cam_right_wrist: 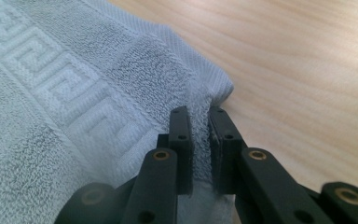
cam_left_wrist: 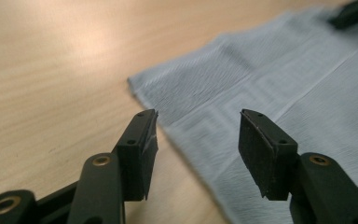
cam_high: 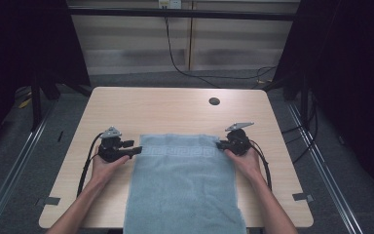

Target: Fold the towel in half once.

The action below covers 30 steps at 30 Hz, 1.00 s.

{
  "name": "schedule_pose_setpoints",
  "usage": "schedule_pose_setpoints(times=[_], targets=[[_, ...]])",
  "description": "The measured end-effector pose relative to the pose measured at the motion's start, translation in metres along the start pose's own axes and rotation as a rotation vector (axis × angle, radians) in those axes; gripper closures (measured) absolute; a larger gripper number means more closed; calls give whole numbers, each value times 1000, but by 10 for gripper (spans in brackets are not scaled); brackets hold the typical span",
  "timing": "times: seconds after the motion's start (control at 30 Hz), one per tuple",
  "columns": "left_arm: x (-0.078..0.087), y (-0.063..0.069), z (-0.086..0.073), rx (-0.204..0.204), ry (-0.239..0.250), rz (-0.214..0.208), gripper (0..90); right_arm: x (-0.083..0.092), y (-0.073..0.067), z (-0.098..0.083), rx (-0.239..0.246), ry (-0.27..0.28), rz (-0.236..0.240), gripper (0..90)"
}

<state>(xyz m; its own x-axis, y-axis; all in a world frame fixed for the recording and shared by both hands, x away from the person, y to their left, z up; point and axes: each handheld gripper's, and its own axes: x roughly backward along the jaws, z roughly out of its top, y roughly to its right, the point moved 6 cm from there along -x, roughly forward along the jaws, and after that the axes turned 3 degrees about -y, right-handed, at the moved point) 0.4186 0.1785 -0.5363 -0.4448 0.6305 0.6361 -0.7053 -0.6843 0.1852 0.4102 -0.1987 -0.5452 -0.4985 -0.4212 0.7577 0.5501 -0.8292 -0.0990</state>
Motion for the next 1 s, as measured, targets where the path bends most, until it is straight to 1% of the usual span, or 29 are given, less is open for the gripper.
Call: schedule_pose_setpoints(times=[0.03, 0.07, 0.1, 0.13, 0.17, 0.2, 0.23, 0.3, 0.33, 0.37, 0.4, 0.43, 0.47, 0.57, 0.6, 0.63, 0.67, 0.7, 0.73, 0.77, 0.8, 0.83, 0.9, 0.97, 1.0], targets=[[-1, -2, 3, 11, 31, 11, 465, 1, -1, -2, -3, 6, 9, 822], [-2, -3, 5, 20, 38, 8, 463, 2, -1, -4, -9, 6, 13, 825], [-6, -4, 7, 18, 13, -2, 456, 3, -1, -5, -13, 6, 20, 826], [-9, -3, 7, 12, 1, 2, 444, 4, -1, -6, -8, 8, 18, 826], [-12, -4, 8, -5, -4, 25, 448, 5, -2, -7, -13, 10, 16, 826], [-13, -4, 9, -6, -1, 22, 451, 6, -3, -8, -10, 9, 14, 826], [-15, -3, 10, -27, -16, 12, 452, 6, -4, -8, -13, 5, 12, 826], [-19, 2, 10, -43, -28, 5, 451, 8, -6, -10, 1, 7, 8, 825], [-22, 3, 9, -60, -46, 9, 452, 8, -7, -11, 1, 9, 11, 825], [-26, 4, 7, -78, -71, 33, 456, 9, -8, -12, 4, 12, 13, 824], [-28, 5, 6, -85, -65, 36, 447, 9, -8, -12, 3, 10, 13, 823], [-28, 4, 6, -82, -69, 34, 444, 9, -8, -13, -3, 16, 17, 823], [-28, 5, 7, -83, -75, 38, 441, 9, -8, -13, -2, 13, 11, 822], [-29, 6, 7, -77, -66, 33, 435, 9, -9, -13, 4, 19, 10, 820], [-29, 8, 7, -89, -66, 37, 442, 9, -9, -13, 2, 19, 11, 820], [-29, 8, 7, -105, -67, 51, 479, 9, -9, -13, 1, 21, 12, 820], [-30, 10, 7, -116, -70, 47, 513, 9, -9, -13, -2, 20, 12, 820], [-30, 13, 7, -118, -66, 15, 583, 9, -10, -13, -2, 22, 12, 820], [-31, 15, 7, -119, -65, 9, 652, 9, -10, -14, -3, 26, 15, 821], [-31, 17, 7, -93, -69, -17, 684, 10, -10, -14, -4, 22, 19, 825], [-31, 18, 7, -66, -72, -61, 756, 9, -11, -14, -4, 30, 31, 830], [-31, 19, 6, -67, -66, -64, 802, 9, -11, -14, -11, 35, 42, 834], [-30, 20, 6, -47, -65, -80, 837, 9, -12, -13, -25, 40, 58, 844], [-27, 18, 8, -19, -43, -95, 845, 10, -12, -12, -30, 46, 65, 846], [-24, 17, 9, -12, -34, -93, 845, 11, -12, -10, -28, 53, 71, 847]])
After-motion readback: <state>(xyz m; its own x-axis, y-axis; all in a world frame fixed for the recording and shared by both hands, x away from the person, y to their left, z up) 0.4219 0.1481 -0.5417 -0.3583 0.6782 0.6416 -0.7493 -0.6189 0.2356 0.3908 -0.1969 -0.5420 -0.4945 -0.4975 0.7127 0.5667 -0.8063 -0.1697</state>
